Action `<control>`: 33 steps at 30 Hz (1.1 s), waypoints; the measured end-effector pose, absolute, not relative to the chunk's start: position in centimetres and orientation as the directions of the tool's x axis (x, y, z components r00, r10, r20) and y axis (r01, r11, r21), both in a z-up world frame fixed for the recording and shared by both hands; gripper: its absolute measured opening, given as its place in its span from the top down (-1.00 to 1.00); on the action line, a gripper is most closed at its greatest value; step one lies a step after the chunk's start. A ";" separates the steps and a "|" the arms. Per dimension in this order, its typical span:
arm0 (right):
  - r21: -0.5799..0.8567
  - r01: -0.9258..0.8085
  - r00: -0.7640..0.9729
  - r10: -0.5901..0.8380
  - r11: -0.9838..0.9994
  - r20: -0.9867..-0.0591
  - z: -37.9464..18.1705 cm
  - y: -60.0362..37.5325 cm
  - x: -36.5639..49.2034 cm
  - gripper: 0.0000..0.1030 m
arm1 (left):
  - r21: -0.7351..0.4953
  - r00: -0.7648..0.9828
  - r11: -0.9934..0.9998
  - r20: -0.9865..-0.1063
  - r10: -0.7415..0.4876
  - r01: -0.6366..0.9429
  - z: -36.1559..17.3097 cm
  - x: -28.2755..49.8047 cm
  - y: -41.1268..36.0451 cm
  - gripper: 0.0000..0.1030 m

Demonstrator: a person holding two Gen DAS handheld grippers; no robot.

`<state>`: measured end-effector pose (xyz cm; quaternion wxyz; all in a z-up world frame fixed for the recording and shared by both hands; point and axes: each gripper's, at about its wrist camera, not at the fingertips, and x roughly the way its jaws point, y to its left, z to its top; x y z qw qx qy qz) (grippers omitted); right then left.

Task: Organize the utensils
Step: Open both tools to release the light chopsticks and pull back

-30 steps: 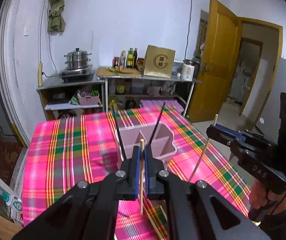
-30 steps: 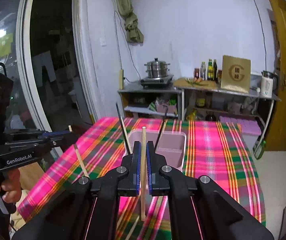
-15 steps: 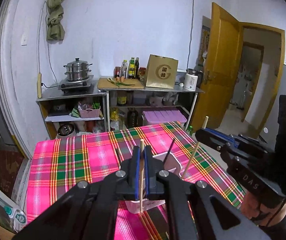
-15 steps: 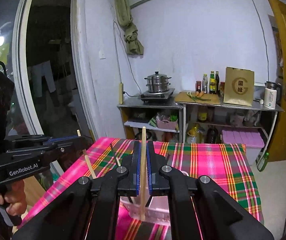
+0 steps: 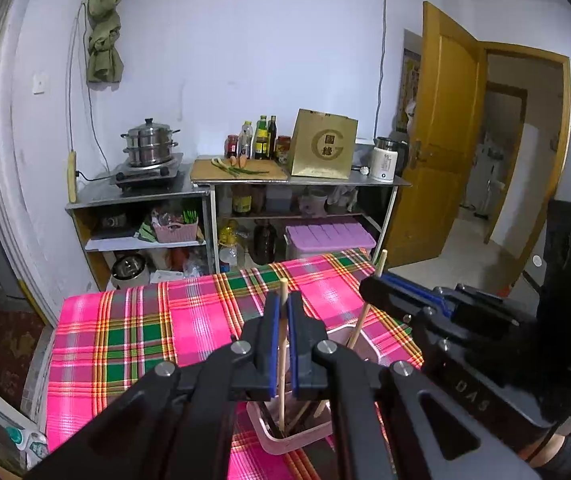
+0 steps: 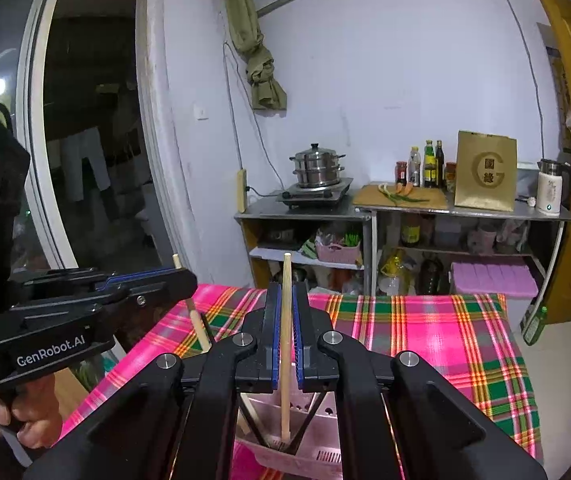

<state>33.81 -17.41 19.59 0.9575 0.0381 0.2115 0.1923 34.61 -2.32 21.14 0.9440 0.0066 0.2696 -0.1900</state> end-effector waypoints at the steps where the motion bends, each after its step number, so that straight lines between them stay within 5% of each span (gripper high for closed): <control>1: 0.157 -0.350 0.833 0.384 0.923 -0.399 19.1 -17.4 34.1 0.90 | -0.090 0.781 0.927 -0.513 -0.356 0.363 20.8 34.8 -2.3 0.91; 28: 0.197 -0.312 0.754 0.369 0.929 -0.544 11.5 -18.6 34.8 0.89 | -0.136 0.705 0.937 -0.626 -0.334 0.323 12.4 35.5 -1.8 0.91; 33: 0.191 -0.312 0.750 0.365 0.931 -0.551 11.5 -18.8 34.0 0.62 | -0.156 0.694 0.933 -0.630 -0.348 0.325 12.1 34.7 -1.5 0.70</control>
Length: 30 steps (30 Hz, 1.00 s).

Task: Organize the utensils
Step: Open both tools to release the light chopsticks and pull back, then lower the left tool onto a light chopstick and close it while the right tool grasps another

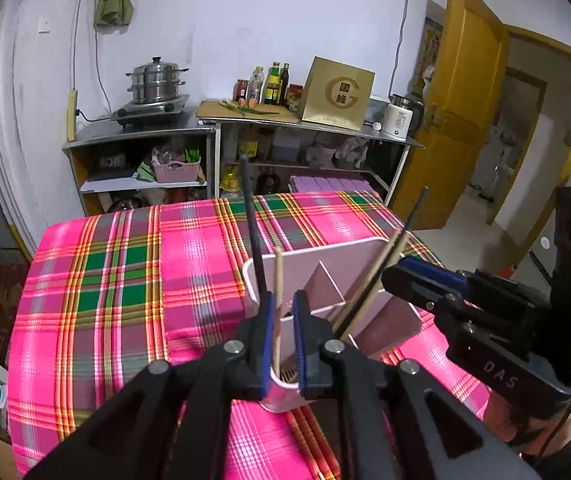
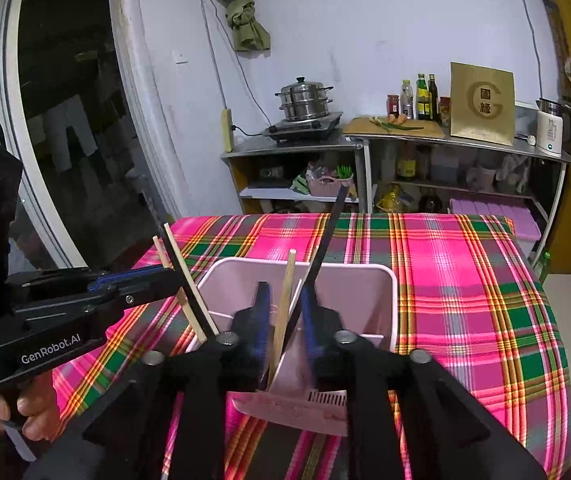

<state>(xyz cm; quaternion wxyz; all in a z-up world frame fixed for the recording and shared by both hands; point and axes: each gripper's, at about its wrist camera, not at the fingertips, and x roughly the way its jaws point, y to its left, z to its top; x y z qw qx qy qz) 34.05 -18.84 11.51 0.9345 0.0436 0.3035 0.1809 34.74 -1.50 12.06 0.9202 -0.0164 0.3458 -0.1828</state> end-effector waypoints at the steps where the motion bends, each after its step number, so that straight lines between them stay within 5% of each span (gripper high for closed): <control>1: 0.193 -0.310 0.750 0.364 0.931 -0.551 11.6 -18.9 33.9 0.62 | -0.157 0.696 0.932 -0.627 -0.349 0.325 12.1 34.4 -1.4 0.64; 30: 0.207 -0.296 0.774 0.361 0.933 -0.520 8.2 -23.7 12.7 0.61 | -0.137 0.749 0.948 -0.585 -0.311 0.286 6.9 13.9 1.0 0.56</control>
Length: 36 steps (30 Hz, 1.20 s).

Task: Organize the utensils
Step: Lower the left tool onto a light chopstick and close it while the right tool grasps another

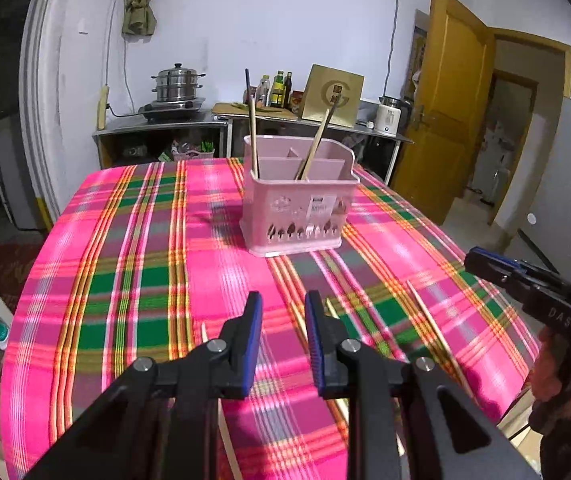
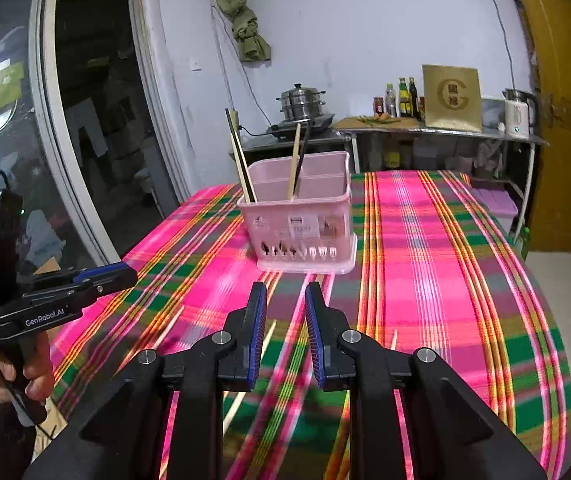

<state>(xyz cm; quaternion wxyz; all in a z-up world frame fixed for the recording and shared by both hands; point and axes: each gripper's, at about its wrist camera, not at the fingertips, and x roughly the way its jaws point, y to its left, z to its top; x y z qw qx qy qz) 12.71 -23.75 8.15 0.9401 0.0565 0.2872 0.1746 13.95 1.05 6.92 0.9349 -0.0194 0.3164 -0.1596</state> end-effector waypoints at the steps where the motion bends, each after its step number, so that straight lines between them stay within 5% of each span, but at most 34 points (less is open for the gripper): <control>1: 0.209 -0.293 0.772 0.360 0.933 -0.523 7.9 -23.9 12.3 0.61 | -0.142 0.745 0.947 -0.589 -0.314 0.287 6.6 13.5 1.1 0.56; 36: 0.232 -0.278 0.663 0.361 0.932 -0.656 3.0 -20.9 14.7 0.61 | -0.105 0.645 0.981 -0.741 -0.186 0.163 -0.1 17.4 3.6 0.52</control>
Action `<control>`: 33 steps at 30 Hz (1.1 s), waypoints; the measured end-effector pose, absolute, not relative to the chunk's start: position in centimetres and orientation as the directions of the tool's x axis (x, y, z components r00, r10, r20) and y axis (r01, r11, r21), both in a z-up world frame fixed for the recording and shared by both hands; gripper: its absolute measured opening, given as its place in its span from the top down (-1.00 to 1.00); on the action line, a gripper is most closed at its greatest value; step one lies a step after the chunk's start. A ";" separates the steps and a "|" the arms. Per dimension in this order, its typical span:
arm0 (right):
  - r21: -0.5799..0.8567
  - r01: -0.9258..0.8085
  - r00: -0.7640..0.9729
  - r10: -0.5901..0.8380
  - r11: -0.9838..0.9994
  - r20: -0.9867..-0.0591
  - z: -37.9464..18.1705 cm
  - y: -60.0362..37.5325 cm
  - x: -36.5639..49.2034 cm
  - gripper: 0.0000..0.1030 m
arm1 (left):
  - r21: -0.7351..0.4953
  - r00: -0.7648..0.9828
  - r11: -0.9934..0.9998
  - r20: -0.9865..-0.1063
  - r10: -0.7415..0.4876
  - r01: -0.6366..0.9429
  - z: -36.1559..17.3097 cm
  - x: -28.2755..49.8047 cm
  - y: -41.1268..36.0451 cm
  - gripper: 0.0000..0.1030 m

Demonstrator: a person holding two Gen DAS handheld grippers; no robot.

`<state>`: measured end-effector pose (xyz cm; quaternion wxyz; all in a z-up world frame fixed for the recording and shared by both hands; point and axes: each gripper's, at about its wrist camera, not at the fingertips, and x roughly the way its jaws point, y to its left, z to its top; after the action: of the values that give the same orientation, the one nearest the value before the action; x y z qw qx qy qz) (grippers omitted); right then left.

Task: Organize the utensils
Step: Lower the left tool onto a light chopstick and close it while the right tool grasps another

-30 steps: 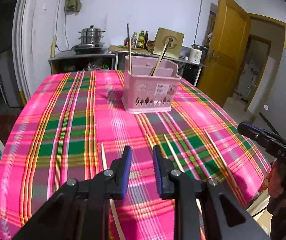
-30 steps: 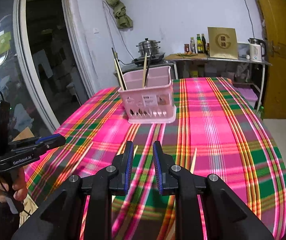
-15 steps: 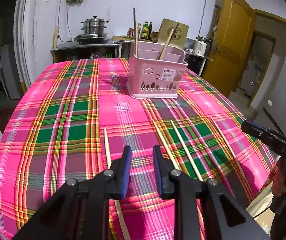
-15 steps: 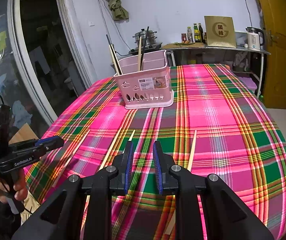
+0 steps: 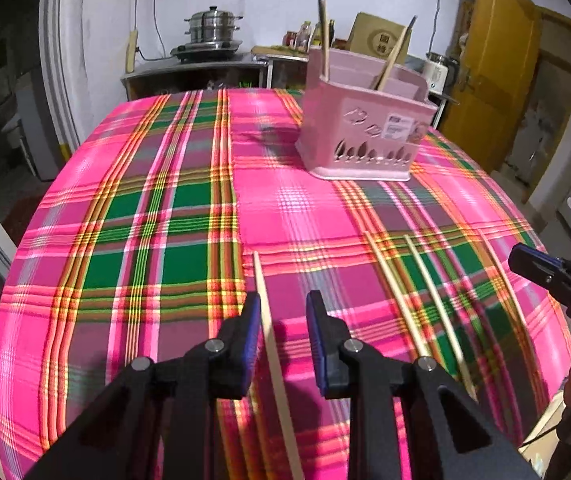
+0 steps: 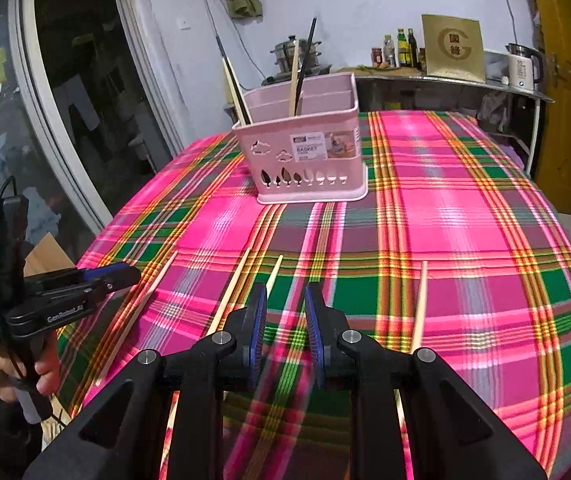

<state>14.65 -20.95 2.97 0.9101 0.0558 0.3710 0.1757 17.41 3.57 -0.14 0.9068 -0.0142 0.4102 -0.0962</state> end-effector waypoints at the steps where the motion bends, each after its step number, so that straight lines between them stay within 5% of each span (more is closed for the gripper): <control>1: 0.228 -0.277 0.659 0.358 0.933 -0.662 2.8 -20.7 15.0 0.61 | -0.103 0.639 0.982 -0.747 -0.183 0.161 -0.4 17.7 3.6 0.52; 19: 0.180 -0.248 0.528 0.289 0.952 -0.798 -1.4 -16.7 22.0 0.61 | -0.071 0.553 0.987 -0.821 -0.141 0.147 -2.4 22.0 3.1 0.52; 33: 0.003 -0.258 0.542 0.148 0.966 -0.827 -1.8 -13.8 22.7 0.72 | 0.006 0.576 0.988 -0.813 -0.086 0.155 -2.5 22.4 2.1 0.52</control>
<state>22.66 -13.77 -1.77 0.8761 -0.0595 0.4642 0.1160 22.43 2.05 -2.52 0.8870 0.0382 0.4552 -0.0680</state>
